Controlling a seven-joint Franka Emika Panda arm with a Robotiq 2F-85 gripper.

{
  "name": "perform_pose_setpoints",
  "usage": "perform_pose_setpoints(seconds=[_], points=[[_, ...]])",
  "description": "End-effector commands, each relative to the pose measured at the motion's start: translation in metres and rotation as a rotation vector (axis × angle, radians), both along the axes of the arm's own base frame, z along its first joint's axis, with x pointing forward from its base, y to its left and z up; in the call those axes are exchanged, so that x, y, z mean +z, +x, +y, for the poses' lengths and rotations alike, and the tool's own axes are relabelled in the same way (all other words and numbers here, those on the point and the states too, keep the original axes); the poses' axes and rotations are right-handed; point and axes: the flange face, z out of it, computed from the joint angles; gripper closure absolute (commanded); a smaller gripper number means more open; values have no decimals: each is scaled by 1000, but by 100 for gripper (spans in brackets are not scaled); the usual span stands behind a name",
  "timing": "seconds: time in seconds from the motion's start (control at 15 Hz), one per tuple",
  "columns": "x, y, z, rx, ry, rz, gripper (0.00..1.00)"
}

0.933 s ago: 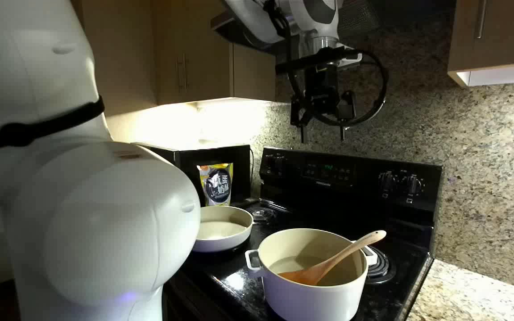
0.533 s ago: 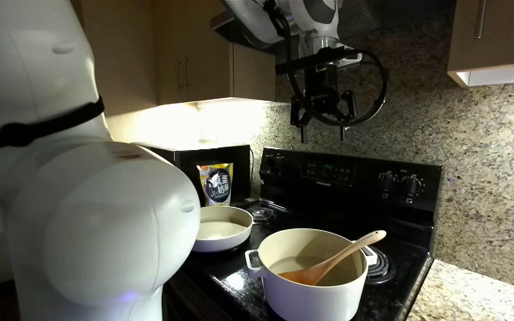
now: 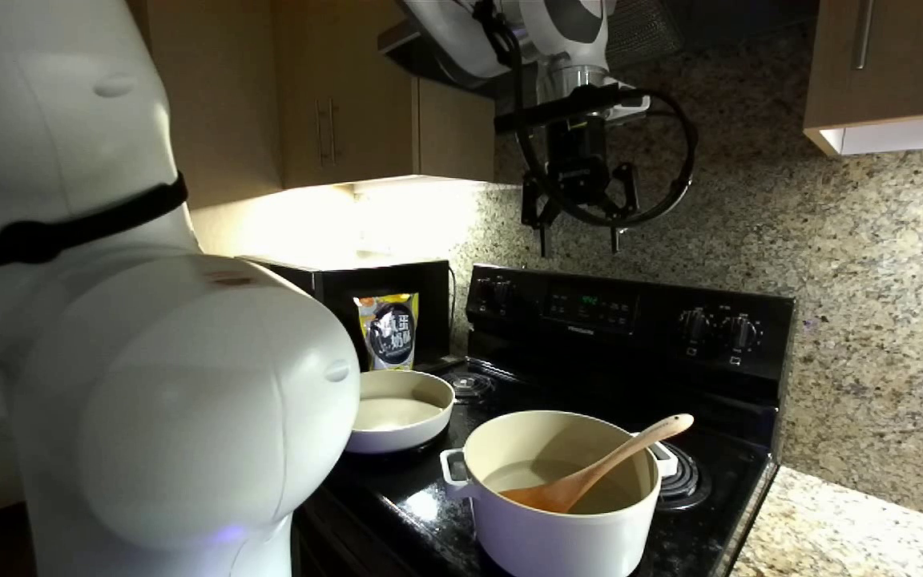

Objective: Stir the contents in the white pot

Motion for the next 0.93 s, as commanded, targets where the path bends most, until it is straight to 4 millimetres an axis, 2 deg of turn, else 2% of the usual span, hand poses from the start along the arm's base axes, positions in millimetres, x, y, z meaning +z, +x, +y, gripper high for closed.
perform_pose_setpoints(seconds=[0.0, 0.13, 0.27, 0.53, 0.67, 0.87], points=[[1, 0, 0, 0, 0, 1, 0], [-2, 1, 0, -10, 3, -8, 0], [-15, 7, -8, -52, 72, -21, 0], [-58, 9, -37, -197, 238, -5, 0], [-81, 10, -57, -291, 296, -23, 0], [-118, 8, -76, -429, 364, -72, 0]])
